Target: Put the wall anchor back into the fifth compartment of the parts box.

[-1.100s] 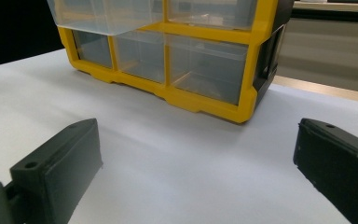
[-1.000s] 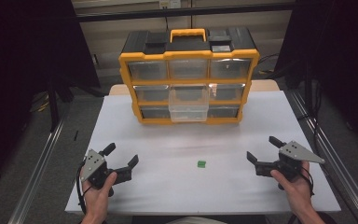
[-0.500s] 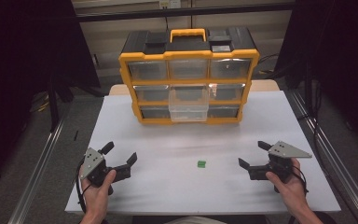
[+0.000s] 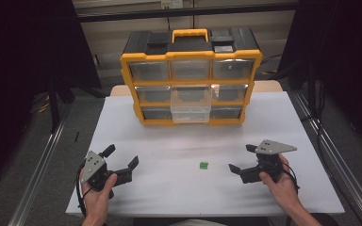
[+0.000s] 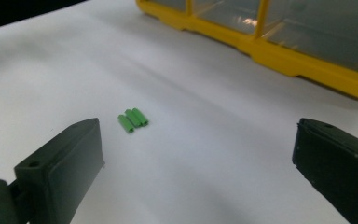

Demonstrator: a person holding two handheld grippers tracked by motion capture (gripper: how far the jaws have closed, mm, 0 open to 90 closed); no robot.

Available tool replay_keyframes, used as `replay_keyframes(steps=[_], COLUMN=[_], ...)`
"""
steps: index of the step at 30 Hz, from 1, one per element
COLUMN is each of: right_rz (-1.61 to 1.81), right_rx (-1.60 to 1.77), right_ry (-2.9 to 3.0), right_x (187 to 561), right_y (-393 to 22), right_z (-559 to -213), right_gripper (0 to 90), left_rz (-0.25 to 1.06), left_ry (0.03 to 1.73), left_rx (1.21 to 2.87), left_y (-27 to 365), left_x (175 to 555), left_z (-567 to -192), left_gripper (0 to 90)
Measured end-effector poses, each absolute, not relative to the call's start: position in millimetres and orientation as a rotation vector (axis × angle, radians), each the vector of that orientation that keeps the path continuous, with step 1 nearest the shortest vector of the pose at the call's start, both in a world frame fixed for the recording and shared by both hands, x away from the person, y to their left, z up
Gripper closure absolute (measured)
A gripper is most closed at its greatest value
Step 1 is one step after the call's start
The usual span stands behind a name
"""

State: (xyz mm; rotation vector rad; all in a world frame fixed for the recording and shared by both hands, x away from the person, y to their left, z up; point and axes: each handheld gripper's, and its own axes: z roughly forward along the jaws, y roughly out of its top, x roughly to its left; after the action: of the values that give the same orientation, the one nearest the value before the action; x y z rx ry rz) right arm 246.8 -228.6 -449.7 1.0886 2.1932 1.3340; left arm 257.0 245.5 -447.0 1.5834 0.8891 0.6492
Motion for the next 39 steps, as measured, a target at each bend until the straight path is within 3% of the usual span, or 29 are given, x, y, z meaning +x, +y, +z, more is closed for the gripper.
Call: replay_keyframes(steps=[21, 26, 34, 39], right_rz=[1.207, 1.112, 0.958, 0.882], right_rx=[0.968, 0.908, 0.874, 0.812], right_ry=[2.571, 2.696, 2.78, 2.876], right_x=[297.7, 313.2, 333.8, 339.3], right_y=[-171.4, -159.9, -146.1, -137.2], right_z=[-446.1, -443.4, -445.6, -450.8], right_gripper=[5.4, 23.5, 34.2, 46.7], left_rz=[0.647, 0.648, 0.648, 0.651], left_ry=[0.871, 0.868, 0.856, 0.856], left_rx=[1.588, 1.593, 1.585, 1.585], left_y=[241.8, 241.6, 243.0, 242.7], left_x=[259.2, 259.9, 259.9, 260.1], left_z=[-445.8, -445.8, -445.2, -445.2], left_gripper=[3.4, 3.4, 3.5, 3.5])
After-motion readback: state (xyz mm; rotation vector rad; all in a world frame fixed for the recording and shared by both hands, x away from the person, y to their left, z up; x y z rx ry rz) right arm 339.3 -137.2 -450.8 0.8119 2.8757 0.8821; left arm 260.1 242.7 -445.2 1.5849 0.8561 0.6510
